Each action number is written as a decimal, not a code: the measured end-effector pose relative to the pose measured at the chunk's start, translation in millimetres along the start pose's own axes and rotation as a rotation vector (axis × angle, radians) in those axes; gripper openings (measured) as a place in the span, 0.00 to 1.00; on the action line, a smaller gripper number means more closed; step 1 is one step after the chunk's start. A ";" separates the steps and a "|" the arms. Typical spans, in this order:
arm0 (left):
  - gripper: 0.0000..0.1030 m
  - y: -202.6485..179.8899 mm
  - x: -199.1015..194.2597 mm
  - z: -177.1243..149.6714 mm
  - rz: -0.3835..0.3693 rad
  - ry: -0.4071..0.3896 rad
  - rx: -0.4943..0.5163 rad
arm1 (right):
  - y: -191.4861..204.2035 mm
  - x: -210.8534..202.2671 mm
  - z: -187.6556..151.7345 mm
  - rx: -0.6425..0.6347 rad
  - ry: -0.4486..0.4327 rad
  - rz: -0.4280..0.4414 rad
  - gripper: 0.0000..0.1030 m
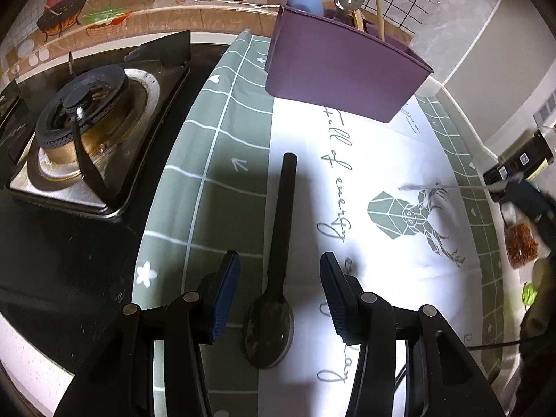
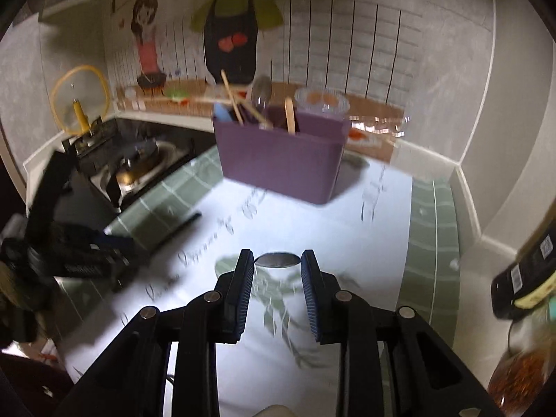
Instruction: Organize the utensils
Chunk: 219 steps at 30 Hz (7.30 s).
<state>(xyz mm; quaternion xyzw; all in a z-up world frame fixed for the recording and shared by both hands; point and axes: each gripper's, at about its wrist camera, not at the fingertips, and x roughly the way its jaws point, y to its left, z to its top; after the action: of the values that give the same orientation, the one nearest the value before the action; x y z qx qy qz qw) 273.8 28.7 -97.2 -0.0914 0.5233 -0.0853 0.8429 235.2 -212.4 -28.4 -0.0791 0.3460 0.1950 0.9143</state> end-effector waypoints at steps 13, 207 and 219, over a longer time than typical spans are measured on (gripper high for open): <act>0.26 -8.4 29.4 36.1 0.081 0.085 0.069 | -7.8 14.1 22.3 0.011 -0.018 0.013 0.25; 0.45 -85.4 -164.0 -110.3 0.145 -0.416 0.122 | 69.0 -116.8 -61.1 0.201 -0.147 -0.044 0.30; 0.45 -85.2 -164.3 -113.8 0.144 -0.408 0.121 | 66.1 -117.7 -63.3 0.205 -0.147 -0.041 0.30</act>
<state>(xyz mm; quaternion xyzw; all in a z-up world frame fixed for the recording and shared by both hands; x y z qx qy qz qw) 95.6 -21.9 16.3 -0.0185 0.3411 -0.0358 0.9392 89.3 -205.4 1.7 0.0224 0.2946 0.1451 0.9443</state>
